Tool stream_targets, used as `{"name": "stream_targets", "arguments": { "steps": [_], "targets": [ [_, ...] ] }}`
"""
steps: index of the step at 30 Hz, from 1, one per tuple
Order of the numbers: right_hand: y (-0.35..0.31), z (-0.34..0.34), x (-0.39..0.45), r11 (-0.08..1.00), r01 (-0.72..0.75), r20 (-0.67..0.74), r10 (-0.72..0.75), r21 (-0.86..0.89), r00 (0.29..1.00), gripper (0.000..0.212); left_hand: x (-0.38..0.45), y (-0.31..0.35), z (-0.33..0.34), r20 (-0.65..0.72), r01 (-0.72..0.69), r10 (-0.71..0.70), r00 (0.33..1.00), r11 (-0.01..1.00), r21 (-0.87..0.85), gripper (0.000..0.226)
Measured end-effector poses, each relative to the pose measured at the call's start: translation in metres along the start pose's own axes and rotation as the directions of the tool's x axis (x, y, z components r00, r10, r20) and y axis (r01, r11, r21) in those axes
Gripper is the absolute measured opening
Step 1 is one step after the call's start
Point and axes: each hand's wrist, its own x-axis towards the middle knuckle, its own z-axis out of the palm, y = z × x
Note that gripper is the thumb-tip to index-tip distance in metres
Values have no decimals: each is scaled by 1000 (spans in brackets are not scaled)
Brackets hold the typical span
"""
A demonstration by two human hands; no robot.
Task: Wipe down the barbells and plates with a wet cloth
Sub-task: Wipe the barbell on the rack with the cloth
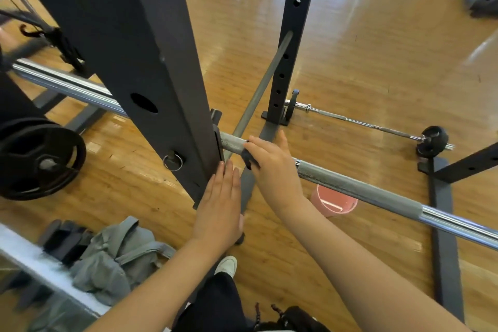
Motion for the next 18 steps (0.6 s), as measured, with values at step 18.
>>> {"name": "stream_targets", "arguments": {
  "steps": [18],
  "targets": [
    [-13, 5, 27, 998, -40, 220, 26, 58, 975, 22, -22, -10, 2, -7, -20, 20, 1000, 1000, 8, 80]
  ]
}}
